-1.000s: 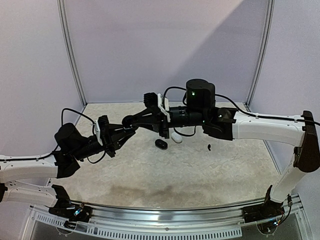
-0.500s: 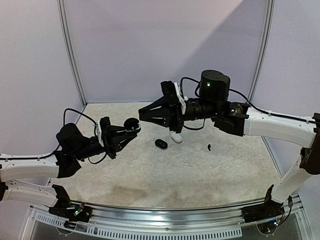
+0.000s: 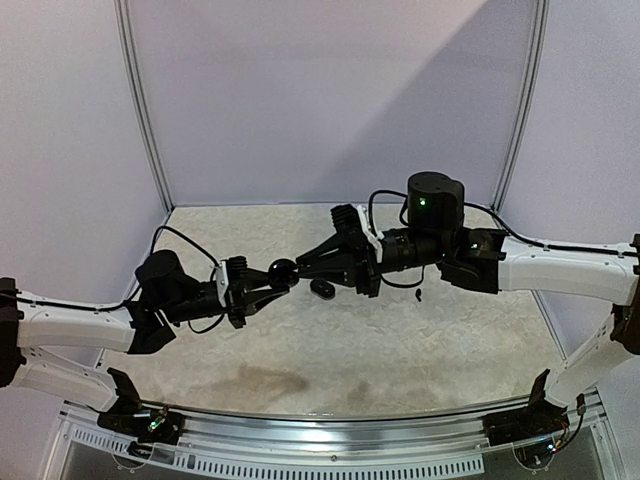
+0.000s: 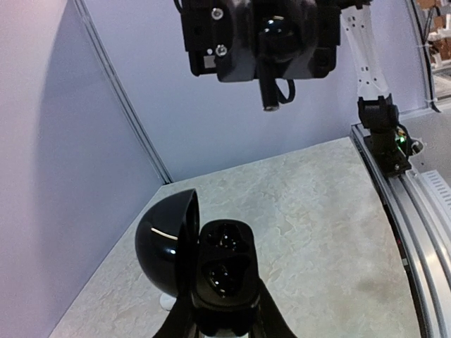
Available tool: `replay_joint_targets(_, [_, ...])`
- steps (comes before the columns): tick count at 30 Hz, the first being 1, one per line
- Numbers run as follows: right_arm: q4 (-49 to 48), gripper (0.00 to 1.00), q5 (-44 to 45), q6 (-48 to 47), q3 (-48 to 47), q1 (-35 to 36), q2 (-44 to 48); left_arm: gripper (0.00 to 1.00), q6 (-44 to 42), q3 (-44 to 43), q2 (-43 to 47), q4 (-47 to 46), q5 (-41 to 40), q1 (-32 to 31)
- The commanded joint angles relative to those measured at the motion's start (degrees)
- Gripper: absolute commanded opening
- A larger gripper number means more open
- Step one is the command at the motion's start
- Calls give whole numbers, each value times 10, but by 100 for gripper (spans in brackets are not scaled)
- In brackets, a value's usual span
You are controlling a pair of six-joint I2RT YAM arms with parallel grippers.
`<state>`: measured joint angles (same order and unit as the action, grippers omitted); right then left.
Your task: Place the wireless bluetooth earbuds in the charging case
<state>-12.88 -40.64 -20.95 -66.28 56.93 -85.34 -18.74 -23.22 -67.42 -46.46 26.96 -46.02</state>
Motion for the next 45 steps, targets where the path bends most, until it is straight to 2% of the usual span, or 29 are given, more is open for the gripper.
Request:
replay_joint_targets(1, [-4, 0, 17, -4, 37, -2, 32, 0, -69, -17, -15, -14, 35, -20])
replay_joint_targets(9, [-49, 0, 21, 13, 79, -2, 43, 0, -85, -24, -32, -20, 33, -51])
replay_joint_targets(23, [-1, 0, 24, -25, 63, -2, 34, 0, -101, -36, -53, -37, 21, -57])
replay_joint_targets(31, [-28, 0, 47, -14, 74, -1, 32, 0, -124, -32, -52, -43, 10, -63])
replay_joint_targets(41, [-53, 0, 63, -5, 76, 7, 27, 0, -70, -35, -45, -42, -33, -70])
replay_joint_targets(45, [-55, 0, 77, -1, 76, 7, 28, 0, -75, -33, -42, -43, -37, -75])
